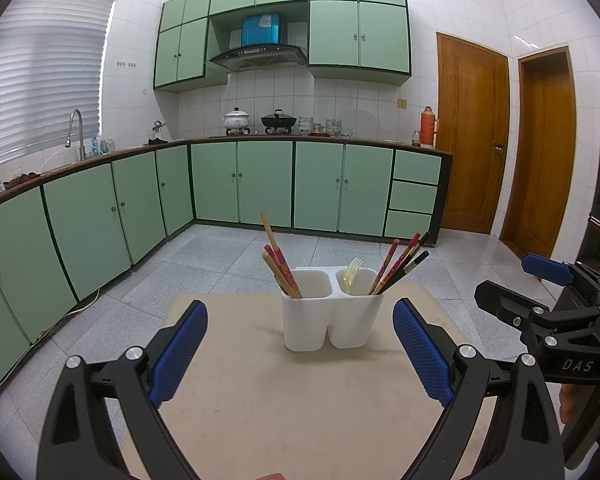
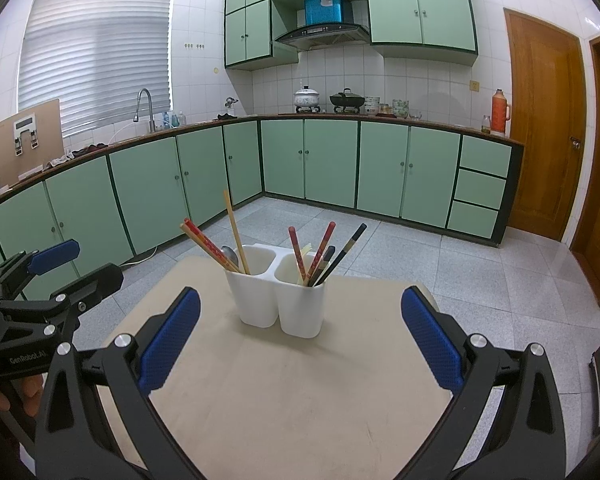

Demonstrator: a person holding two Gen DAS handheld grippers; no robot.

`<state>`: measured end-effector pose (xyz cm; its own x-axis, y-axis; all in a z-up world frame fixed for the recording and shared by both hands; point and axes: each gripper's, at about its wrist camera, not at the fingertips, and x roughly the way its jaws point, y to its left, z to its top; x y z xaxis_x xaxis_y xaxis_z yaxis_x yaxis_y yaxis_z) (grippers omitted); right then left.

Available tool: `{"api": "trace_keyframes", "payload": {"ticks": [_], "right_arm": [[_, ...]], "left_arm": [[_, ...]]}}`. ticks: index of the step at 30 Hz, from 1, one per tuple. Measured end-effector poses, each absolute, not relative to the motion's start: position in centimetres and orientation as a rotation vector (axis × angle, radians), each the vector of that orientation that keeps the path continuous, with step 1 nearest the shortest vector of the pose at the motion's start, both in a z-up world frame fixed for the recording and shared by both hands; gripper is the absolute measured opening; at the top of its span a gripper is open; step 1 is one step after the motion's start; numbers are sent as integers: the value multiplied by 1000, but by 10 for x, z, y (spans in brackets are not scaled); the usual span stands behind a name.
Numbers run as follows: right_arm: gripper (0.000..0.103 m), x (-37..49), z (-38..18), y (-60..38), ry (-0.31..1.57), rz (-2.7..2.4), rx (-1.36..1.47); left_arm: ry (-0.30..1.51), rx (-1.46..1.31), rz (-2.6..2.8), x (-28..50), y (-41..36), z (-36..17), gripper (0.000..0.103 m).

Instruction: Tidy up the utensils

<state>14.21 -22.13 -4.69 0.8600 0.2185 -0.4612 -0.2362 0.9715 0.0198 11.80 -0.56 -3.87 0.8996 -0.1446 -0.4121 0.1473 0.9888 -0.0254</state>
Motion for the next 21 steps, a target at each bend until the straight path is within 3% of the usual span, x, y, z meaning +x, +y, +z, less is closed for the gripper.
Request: {"api": "trace_keyframes", "payload": {"ticks": [21], "right_arm": [[98, 143, -47, -219, 483, 237, -38]], "left_arm": [[430, 8, -151, 118, -4, -41, 92]]}}
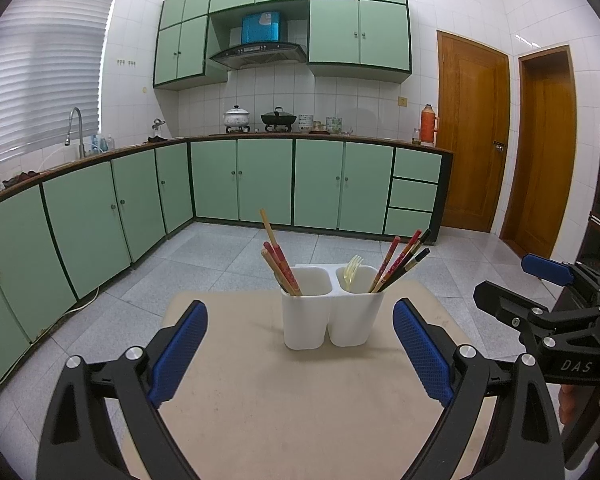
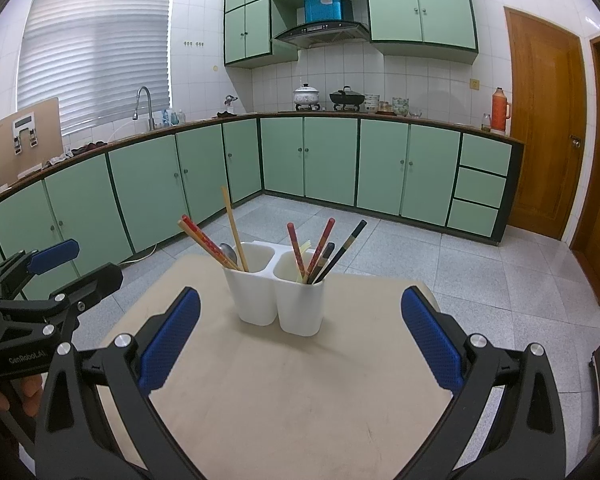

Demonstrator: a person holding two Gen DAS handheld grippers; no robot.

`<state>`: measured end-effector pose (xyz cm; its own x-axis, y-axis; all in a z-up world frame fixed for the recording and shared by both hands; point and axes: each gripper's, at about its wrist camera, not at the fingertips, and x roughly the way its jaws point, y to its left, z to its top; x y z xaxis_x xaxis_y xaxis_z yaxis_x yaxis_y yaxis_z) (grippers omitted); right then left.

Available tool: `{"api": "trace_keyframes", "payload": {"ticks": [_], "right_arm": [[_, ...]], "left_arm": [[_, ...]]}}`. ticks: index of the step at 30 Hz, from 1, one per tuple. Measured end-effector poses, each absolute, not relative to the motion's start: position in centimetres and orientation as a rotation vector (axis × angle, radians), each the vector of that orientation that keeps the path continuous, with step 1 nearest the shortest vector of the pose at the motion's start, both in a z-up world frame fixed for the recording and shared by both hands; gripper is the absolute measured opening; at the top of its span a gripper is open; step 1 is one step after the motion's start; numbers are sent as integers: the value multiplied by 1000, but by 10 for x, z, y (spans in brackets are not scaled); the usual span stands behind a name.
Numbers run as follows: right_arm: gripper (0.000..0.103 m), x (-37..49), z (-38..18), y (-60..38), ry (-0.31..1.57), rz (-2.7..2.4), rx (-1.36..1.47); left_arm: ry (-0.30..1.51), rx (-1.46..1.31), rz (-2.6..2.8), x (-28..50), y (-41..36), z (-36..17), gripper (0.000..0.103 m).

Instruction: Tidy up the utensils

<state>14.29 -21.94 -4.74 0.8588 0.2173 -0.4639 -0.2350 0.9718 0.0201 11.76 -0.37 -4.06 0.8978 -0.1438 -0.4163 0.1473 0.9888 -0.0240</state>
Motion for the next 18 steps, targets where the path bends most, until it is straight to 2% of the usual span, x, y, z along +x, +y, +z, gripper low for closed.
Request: {"api": "trace_keyframes", "payload": {"ticks": [18], "right_arm": [[98, 142, -51, -219, 485, 235, -39]], "left_arm": [[436, 0, -151, 118, -1, -46, 92]]}}
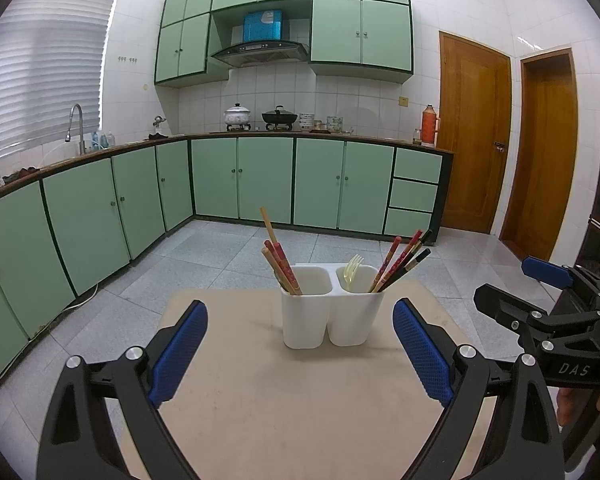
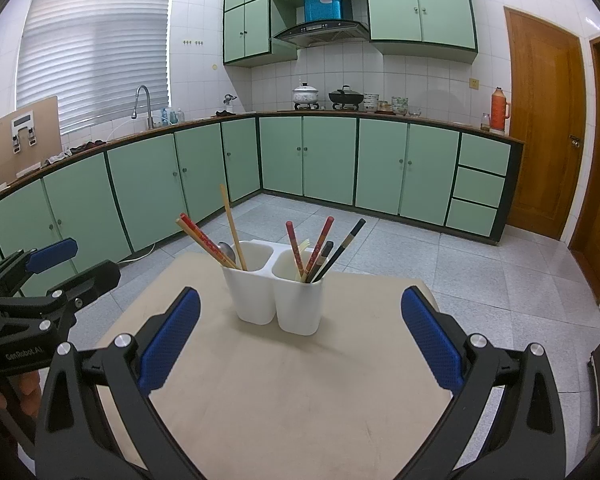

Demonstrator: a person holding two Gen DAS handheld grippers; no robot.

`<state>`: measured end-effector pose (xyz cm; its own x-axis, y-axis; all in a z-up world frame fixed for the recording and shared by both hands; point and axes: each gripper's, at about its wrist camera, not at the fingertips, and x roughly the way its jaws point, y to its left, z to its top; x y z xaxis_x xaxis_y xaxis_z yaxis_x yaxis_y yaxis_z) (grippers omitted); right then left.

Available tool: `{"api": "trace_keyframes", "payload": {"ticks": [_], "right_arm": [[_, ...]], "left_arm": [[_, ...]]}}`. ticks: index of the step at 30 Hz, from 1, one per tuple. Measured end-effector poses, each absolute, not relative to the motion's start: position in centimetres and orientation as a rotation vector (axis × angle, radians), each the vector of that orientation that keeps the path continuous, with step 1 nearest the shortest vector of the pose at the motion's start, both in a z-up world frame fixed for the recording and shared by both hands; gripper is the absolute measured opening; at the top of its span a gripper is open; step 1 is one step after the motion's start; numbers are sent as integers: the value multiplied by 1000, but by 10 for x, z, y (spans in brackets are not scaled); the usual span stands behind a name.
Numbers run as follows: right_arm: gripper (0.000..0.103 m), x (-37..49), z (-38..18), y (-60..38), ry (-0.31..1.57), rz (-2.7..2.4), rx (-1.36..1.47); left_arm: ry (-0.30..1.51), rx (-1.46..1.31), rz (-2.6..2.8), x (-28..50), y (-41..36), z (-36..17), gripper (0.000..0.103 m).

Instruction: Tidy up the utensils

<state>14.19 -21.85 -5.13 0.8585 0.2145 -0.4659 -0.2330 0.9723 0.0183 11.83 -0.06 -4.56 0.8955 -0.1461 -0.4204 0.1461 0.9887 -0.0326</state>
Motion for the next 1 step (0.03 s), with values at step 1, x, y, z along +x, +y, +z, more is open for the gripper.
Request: {"api": "trace_keyframes", "payload": {"ticks": [1], "right_arm": [[98, 142, -51, -219, 484, 235, -39]], "left_arm": [[435, 1, -152, 119, -1, -45, 92]]}}
